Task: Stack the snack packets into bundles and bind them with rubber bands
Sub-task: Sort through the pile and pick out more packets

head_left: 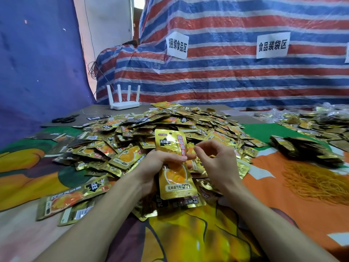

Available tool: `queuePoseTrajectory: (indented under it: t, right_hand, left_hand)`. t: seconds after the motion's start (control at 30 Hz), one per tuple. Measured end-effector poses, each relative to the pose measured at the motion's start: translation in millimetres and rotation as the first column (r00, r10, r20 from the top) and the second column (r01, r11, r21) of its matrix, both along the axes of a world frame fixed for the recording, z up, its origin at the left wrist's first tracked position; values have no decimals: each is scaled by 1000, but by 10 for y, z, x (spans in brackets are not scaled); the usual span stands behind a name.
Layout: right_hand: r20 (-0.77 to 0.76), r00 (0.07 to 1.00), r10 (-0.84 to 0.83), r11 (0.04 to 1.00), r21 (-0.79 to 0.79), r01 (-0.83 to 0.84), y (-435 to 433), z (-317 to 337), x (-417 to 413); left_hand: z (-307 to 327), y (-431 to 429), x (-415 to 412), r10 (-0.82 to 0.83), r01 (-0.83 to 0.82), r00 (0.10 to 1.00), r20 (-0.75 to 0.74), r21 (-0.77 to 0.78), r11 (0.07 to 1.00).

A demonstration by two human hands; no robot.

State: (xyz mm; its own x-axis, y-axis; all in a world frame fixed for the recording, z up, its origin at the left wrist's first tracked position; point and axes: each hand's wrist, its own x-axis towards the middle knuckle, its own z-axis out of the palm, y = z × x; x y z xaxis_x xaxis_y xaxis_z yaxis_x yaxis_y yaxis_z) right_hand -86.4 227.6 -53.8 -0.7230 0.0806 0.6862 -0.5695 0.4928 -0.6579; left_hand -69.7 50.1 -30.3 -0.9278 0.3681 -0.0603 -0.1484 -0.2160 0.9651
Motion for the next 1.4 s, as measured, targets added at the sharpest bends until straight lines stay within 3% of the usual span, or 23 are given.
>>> queuePoseTrajectory:
  t: [0.23, 0.37, 0.53, 0.67, 0.73, 0.83, 0.93, 1.0, 1.03, 1.13, 1.2, 1.3, 1.4]
  right_hand:
    - [181, 975, 131, 990, -70, -120, -5, 11, -6]
    - [103, 944, 314, 921, -273, -276, -11, 63, 28]
    - [127, 942, 310, 905, -342, -252, 31, 95, 19]
    - [275, 870, 409, 895, -306, -324, 35, 126, 40]
    - [264, 756, 599, 751, -514, -415, 39, 180, 56]
    - [77, 578, 813, 378, -824, -422, 107, 269, 89]
    - [-180, 493, 851, 11, -933, -359, 179, 302, 113]
    - [-254, 470, 845, -95, -937, -336, 207, 304, 112]
    - [-220, 473, 853, -49, -936, -348, 205, 307, 113]
    - [50, 556, 830, 328, -850, -413, 128, 283, 97]
    - [187, 617, 765, 526, -735, -429, 56, 248, 95]
    - [244, 727, 642, 664, -650, -369, 52, 199, 94]
    - [262, 775, 575, 737, -577, -353, 35, 158, 117]
  left_hand:
    - [-21, -43, -17, -143, 135, 989, 46, 148, 980]
    - [-37, -72, -45, -229, 212, 972, 47, 226, 951]
    - [-44, -102, -49, -402, 383, 914, -54, 437, 814]
    - [-17, -137, -65, -331, 332, 939, -96, 508, 795]
    - [4, -168, -87, -262, 263, 962, -76, 519, 813]
    - [6, -200, -112, -220, 193, 975, -8, 514, 836]
    - [-26, -139, -112, -188, 153, 981, 46, 410, 899]
    - [-52, -87, -121, -158, 126, 985, 64, 356, 926]
    - [-56, -74, -129, -150, 117, 986, 71, 346, 931]
    - [-66, -72, -157, -128, 97, 988, 80, 319, 943]
    - [-41, -77, -154, -58, 30, 993, 106, 251, 968]
    - [12, -112, -167, 194, -219, 972, 130, 214, 952]
    - [41, -150, -188, 434, -439, 897, 81, 282, 853]
